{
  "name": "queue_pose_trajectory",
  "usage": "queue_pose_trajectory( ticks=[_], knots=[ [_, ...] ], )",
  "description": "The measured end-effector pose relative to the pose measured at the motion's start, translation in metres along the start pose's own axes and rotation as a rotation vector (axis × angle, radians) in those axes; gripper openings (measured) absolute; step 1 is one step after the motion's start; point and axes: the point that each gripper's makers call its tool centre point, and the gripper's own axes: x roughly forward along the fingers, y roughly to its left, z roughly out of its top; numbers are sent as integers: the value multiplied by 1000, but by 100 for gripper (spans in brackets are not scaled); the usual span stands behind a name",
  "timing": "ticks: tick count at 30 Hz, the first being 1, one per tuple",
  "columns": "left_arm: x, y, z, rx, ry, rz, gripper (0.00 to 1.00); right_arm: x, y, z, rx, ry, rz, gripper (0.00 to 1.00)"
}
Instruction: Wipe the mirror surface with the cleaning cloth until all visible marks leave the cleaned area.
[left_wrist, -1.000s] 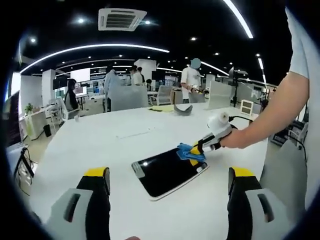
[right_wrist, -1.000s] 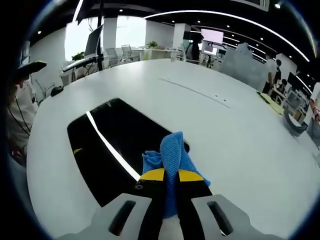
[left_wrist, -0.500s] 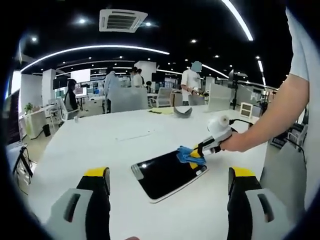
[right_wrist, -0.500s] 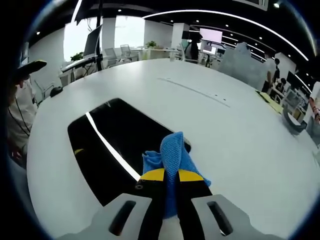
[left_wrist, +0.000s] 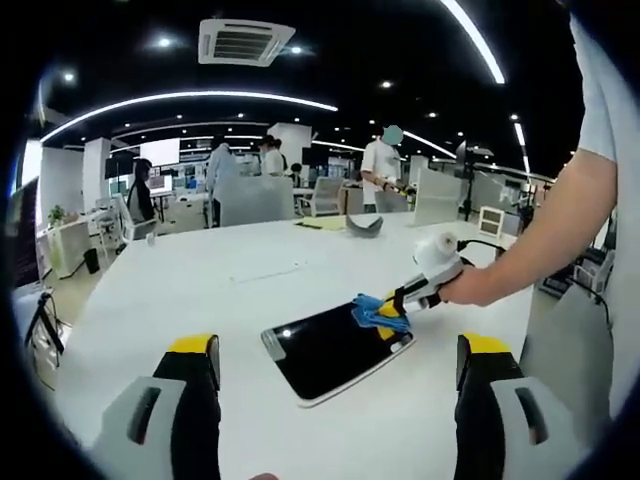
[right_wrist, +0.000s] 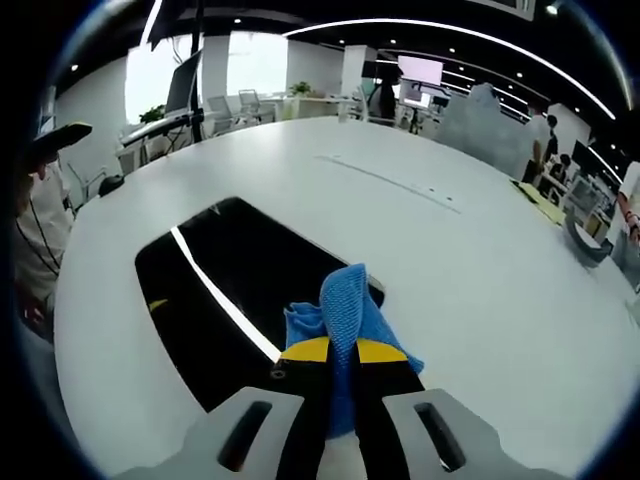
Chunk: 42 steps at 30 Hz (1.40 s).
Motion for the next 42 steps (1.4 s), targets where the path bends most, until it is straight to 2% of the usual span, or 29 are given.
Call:
queue_pose_trajectory(
  ticks=[9,25,42],
  knots=[
    [2,0,0,3,-2,-4,99,0,1,1,16,-10,1,3],
    [2,1,1,1,-11,-7,99,1,4,2,-20,-5,9,3],
    [1,2,1,-1,-14,-6,99,9,25,11,-33,-15,51,2]
  ],
)
